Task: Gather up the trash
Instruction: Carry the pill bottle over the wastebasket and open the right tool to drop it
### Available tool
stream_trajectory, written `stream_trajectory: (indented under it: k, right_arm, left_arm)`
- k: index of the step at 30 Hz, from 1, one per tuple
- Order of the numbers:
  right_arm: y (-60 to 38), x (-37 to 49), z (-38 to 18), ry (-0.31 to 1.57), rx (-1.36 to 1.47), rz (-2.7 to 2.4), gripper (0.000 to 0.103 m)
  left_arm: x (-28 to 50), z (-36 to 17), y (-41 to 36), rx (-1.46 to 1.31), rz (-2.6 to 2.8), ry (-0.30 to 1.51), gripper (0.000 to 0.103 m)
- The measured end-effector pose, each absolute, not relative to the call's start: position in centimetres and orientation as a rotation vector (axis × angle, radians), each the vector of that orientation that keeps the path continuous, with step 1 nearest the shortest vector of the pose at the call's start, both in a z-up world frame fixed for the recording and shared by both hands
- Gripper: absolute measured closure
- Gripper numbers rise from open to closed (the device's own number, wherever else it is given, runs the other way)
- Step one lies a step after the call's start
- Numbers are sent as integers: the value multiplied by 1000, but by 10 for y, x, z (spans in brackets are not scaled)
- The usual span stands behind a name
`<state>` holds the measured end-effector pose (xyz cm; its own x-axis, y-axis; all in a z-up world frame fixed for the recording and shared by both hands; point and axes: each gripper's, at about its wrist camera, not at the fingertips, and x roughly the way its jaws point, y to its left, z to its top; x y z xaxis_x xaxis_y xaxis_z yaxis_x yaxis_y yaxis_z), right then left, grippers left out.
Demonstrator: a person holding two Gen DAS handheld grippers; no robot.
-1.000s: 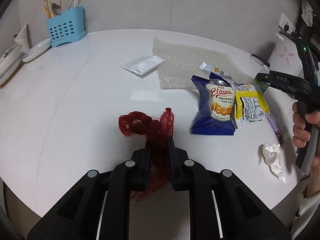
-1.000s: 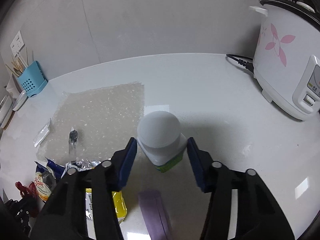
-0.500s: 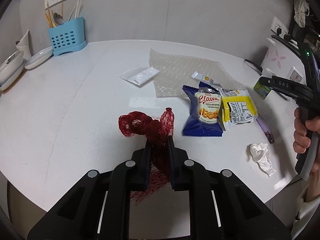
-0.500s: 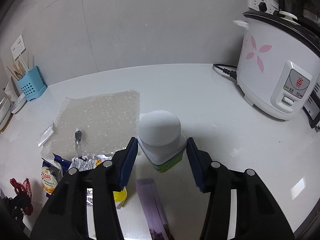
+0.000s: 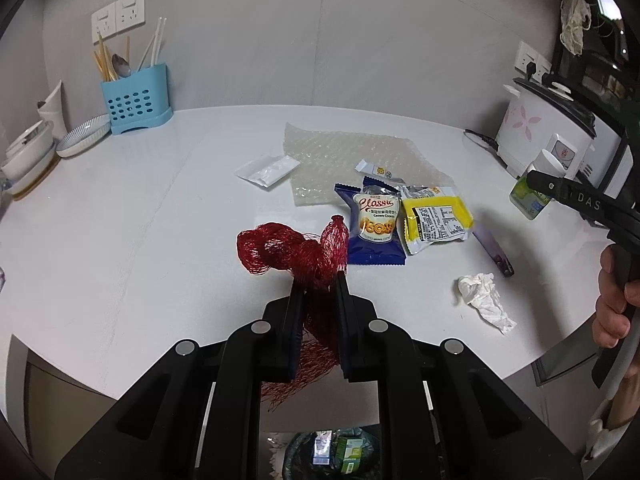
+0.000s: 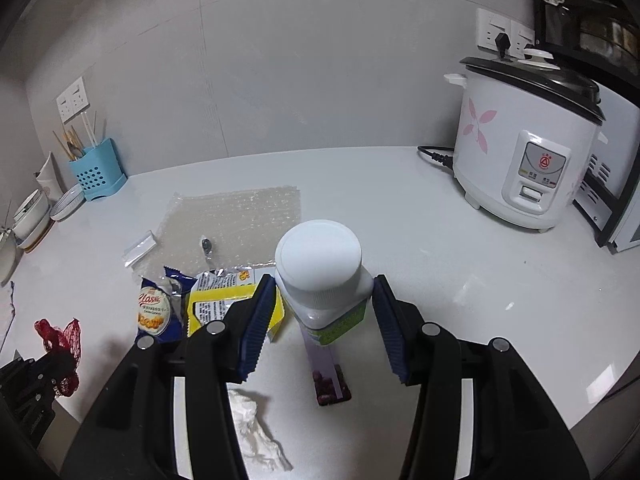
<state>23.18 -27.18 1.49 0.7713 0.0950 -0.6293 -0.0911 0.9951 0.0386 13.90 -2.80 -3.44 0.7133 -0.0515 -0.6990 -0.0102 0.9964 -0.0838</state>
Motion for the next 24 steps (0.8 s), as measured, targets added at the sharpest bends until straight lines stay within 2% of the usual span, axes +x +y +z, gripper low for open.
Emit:
stream_trajectory:
  k: [7, 12, 24]
  right_arm:
    - [-267, 175, 21, 643, -2, 151, 56]
    - [-261, 130, 18, 622, -15, 197, 61]
    - [-254, 65, 4, 581, -10, 271, 64]
  left_arm:
    - [107, -28, -34, -78, -40, 751, 89]
    - [82, -28, -37, -77, -50, 734, 89]
    - [28, -49, -51, -71, -84, 727, 89]
